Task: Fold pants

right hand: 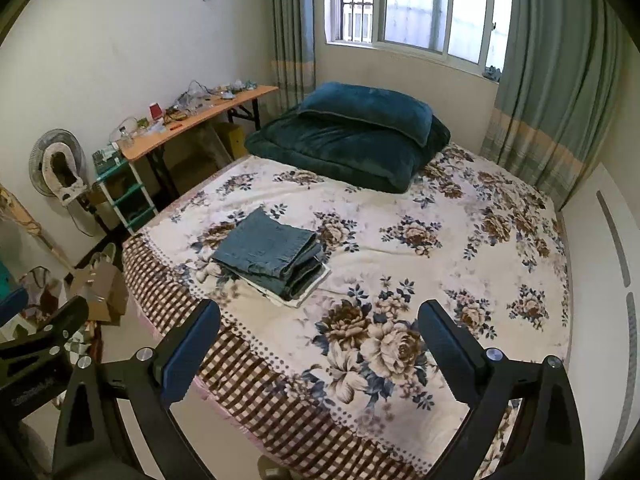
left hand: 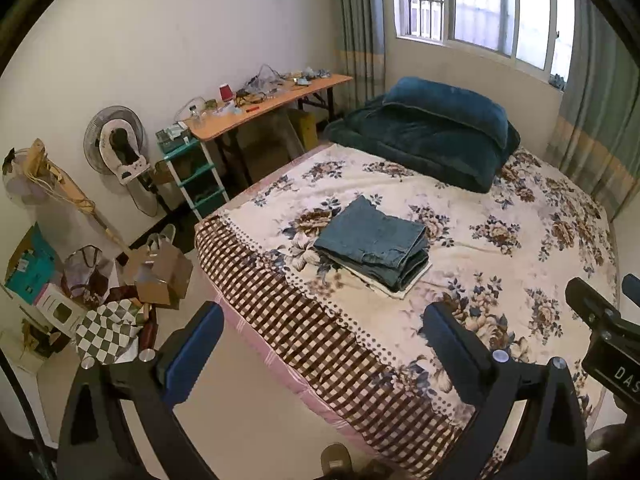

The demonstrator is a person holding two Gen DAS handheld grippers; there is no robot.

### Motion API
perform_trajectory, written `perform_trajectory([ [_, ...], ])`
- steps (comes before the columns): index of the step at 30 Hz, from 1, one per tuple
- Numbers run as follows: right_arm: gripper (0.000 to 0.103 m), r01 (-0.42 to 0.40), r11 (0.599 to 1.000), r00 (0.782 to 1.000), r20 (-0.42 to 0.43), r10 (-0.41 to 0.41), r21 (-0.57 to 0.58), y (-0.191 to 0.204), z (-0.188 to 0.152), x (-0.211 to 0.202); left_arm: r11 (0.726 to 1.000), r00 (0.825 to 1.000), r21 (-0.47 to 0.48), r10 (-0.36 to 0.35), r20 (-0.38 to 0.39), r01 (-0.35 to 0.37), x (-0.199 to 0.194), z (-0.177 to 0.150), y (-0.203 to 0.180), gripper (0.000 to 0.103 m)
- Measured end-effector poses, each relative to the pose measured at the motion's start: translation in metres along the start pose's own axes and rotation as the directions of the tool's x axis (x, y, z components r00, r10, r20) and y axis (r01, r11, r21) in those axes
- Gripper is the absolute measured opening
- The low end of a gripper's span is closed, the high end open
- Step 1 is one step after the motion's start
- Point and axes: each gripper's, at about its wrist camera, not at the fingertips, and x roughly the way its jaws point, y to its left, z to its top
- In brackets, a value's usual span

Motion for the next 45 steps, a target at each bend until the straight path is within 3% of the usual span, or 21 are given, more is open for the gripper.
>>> perform_trajectory([
  [12, 0.101, 0.009, 1.000, 0.999, -0.046, -0.010, -0.011, 0.014, -0.003, 0.046, 1.000, 0.999, 0.005, 0.025, -0.037, -0.024, 0.029, 0.003, 0.006, 0.103],
  [45, 0.101, 0.003, 1.000, 0.999, -0.050, -0.003, 0.000, 0.021, -0.012, 0.061, 0.999, 1.000, 0.029, 0.025, 0.011, -0.026, 0.032, 0.024, 0.005, 0.103],
])
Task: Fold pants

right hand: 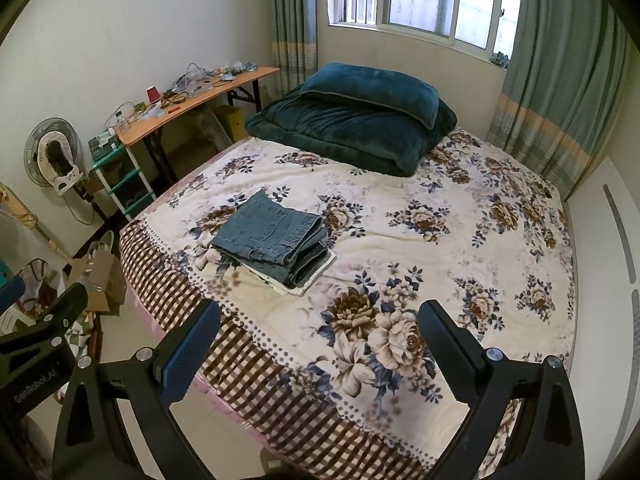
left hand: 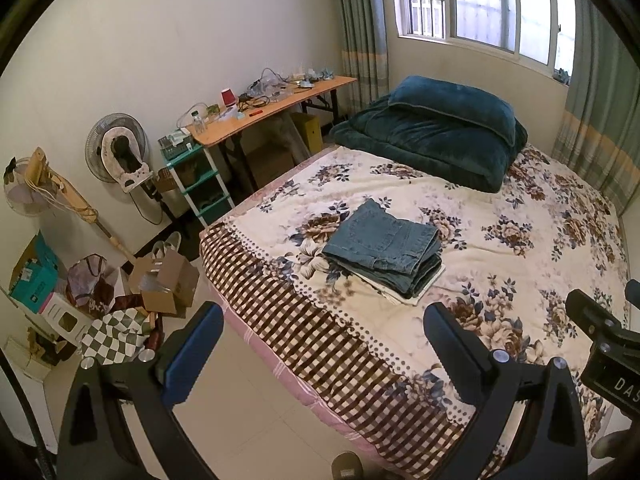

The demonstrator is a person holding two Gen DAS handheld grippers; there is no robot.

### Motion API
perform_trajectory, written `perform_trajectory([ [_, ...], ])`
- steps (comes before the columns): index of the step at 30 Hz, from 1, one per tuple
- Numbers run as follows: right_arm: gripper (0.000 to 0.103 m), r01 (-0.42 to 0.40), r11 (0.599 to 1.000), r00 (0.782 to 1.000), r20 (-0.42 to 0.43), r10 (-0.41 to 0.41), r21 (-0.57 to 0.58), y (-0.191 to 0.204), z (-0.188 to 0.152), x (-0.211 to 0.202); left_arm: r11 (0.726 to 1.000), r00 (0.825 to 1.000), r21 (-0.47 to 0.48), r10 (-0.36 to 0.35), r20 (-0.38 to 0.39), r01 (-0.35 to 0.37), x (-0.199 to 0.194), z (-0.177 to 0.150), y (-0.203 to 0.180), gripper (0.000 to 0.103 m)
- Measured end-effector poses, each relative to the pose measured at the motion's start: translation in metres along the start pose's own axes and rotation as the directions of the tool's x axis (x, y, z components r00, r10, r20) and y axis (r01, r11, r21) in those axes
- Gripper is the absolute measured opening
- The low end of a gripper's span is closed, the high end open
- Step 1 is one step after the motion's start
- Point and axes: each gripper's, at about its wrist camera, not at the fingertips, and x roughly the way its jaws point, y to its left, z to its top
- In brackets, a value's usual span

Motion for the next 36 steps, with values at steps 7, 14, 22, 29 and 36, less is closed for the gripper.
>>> perform_trajectory([
  [7, 0.101, -0.007, 1.000, 1.000, -0.003, 0.007, 0.005, 0.004, -0.002, 0.004, 1.000, 1.000, 0.001, -0.003, 0.005, 0.003, -0.001, 0.002, 0.002, 0.103],
  [14, 0.101, -0.013, 1.000, 1.000, -0.007, 0.013, 0.012, 0.007, -0.003, 0.005, 1.000, 1.000, 0.007, 0.003, 0.030, -0.003, -0.005, 0.002, -0.002, 0.103],
  [22, 0.101, -0.014, 1.000, 1.000, -0.007, 0.014, 0.010, 0.006, -0.001, 0.004, 1.000, 1.000, 0.003, -0.002, 0.028, 0.002, -0.006, -0.002, -0.003, 0.103],
  [29, 0.101, -0.014, 1.000, 1.000, -0.010, 0.014, 0.012, 0.006, -0.002, 0.005, 1.000, 1.000, -0.005, -0.009, 0.027, 0.009, -0.008, -0.008, -0.007, 0.103],
  [36, 0.101, -0.013, 1.000, 1.000, -0.012, 0.013, 0.020, 0.007, -0.007, 0.005, 1.000, 0.999, -0.015, -0.018, 0.034, 0.019, -0.011, -0.014, -0.011, 0.103],
])
